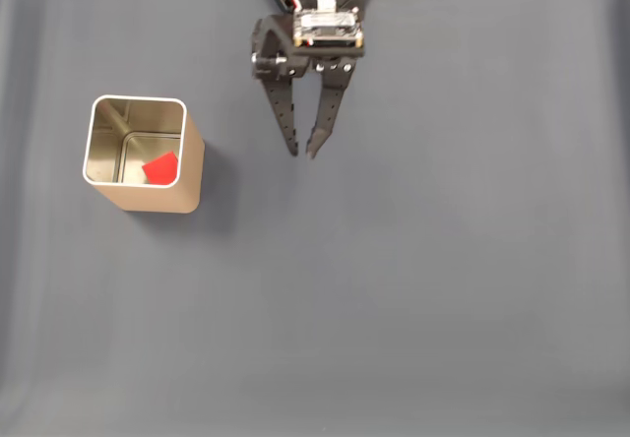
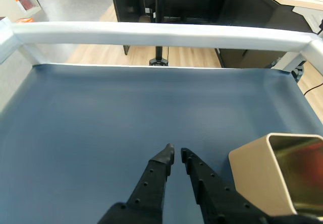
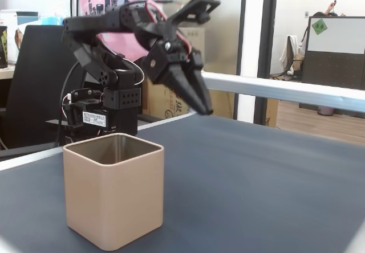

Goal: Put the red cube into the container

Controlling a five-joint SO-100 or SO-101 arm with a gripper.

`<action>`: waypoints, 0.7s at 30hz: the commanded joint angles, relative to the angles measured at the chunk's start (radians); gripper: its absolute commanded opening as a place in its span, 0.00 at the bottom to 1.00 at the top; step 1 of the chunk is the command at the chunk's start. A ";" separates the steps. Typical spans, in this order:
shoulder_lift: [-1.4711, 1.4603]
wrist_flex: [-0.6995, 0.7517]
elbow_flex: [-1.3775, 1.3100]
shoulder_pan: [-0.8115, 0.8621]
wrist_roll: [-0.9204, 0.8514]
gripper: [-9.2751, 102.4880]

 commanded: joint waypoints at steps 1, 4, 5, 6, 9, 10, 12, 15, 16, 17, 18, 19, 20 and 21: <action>0.143 -0.021 0.124 -0.005 -0.034 0.08; 0.252 -0.002 0.229 0.008 -0.044 0.08; 0.279 0.009 0.256 0.011 -0.044 0.08; 0.304 0.015 0.282 0.015 -0.049 0.08; 0.367 0.032 0.356 0.034 -0.067 0.08; 0.382 0.038 0.380 0.040 -0.071 0.08; 0.419 0.060 0.430 0.052 -0.081 0.08; 0.472 0.129 0.483 0.061 -0.086 0.08; 0.477 0.163 0.485 0.061 -0.075 0.08; 0.480 0.196 0.485 0.058 -0.066 0.08; 0.486 0.235 0.485 0.054 -0.060 0.08; 0.497 0.273 0.485 0.051 -0.054 0.08; 0.508 0.311 0.486 0.049 -0.046 0.08; 0.523 0.347 0.486 0.049 -0.038 0.08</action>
